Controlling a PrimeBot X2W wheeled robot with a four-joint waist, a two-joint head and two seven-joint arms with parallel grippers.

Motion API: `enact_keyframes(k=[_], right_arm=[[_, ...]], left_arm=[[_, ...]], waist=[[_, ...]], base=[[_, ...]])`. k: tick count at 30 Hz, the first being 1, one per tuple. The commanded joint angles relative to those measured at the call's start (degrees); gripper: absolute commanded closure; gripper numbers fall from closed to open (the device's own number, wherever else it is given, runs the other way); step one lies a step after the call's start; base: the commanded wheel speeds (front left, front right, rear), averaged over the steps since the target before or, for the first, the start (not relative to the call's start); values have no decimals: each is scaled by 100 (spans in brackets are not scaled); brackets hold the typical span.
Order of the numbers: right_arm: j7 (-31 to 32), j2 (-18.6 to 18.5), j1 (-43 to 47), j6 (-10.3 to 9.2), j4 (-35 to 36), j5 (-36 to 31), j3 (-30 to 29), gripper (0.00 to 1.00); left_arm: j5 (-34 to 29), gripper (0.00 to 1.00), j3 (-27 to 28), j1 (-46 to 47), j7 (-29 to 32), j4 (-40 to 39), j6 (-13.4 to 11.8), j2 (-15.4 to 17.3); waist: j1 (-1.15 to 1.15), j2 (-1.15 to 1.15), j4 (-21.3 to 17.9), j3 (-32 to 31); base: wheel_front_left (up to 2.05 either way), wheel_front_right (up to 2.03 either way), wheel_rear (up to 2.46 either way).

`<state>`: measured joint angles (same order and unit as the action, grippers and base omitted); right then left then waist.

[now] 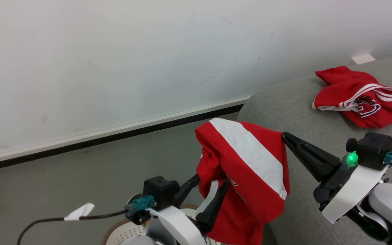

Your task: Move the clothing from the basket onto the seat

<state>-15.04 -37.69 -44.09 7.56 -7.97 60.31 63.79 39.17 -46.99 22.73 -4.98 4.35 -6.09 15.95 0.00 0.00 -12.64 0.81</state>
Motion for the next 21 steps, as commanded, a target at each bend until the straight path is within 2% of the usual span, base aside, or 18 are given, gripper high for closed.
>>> enact_keyframes(k=[1, 11, 21], right_arm=[[-20, -33, -35, -15, 10, -34, -27, 100], [-20, -196, -235, -15, 121, -1, -246, 100], [-20, -579, -439, -14, 84, 89, -697, 100]], left_arm=[[-38, 0, 0, 33, -33, -4, 6, 0], [-32, 0, -64, 34, -66, 98, 24, -19], [19, 0, -120, 36, -114, 238, 59, -80]], waist=[[0, 0, -42, 9], [0, 0, -228, 59], [0, 0, -212, 102]], base=[[0, 0, 0], [0, 0, 0], [0, 0, 0]])
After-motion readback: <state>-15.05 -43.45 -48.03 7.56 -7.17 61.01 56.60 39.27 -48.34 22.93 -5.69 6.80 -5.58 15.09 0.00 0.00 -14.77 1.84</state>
